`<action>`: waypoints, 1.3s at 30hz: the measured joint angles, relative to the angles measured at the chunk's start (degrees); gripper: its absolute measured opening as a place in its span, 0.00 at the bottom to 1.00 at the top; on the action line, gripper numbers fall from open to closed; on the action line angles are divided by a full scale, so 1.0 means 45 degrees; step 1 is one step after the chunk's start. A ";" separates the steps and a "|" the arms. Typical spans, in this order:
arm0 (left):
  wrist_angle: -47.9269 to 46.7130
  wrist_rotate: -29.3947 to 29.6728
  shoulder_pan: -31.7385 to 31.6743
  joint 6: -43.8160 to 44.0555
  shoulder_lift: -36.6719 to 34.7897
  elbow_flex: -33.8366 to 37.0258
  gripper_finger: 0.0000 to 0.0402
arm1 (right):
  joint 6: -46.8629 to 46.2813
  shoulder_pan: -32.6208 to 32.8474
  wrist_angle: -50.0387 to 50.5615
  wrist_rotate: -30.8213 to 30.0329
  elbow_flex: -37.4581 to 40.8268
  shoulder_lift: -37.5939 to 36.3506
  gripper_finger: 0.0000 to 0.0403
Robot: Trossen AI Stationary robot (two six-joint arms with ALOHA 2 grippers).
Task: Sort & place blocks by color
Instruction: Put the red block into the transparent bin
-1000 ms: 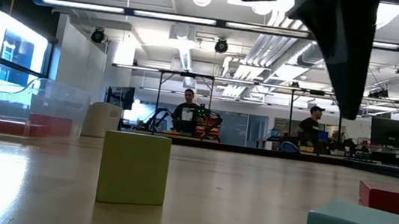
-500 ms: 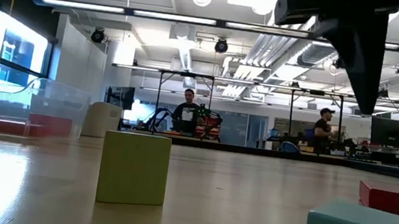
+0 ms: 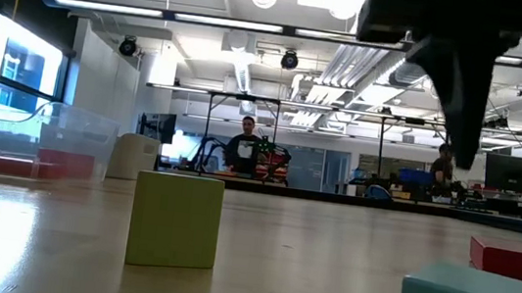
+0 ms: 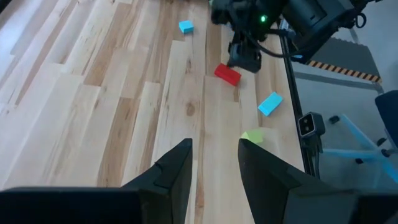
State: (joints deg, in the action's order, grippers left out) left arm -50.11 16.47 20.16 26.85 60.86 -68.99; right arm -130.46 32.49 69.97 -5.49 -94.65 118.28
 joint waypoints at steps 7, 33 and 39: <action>0.0000 -0.0005 0.0000 0.0232 0.0000 0.0000 0.29 | -0.0007 -0.0039 -0.1857 0.0402 0.1091 0.0029 0.55; 0.0039 0.0057 0.0005 -0.0108 0.0000 0.0000 0.29 | 0.0154 -0.0321 -0.5118 0.1407 0.3122 -0.0058 0.52; 0.0039 0.0102 0.0005 -0.0370 0.0000 0.0000 0.29 | 0.0105 -0.0329 -0.5190 0.2049 0.3134 -0.0034 0.41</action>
State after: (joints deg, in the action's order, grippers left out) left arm -49.93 16.93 20.18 25.18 60.86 -68.99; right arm -129.99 31.01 46.62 3.73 -80.55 118.13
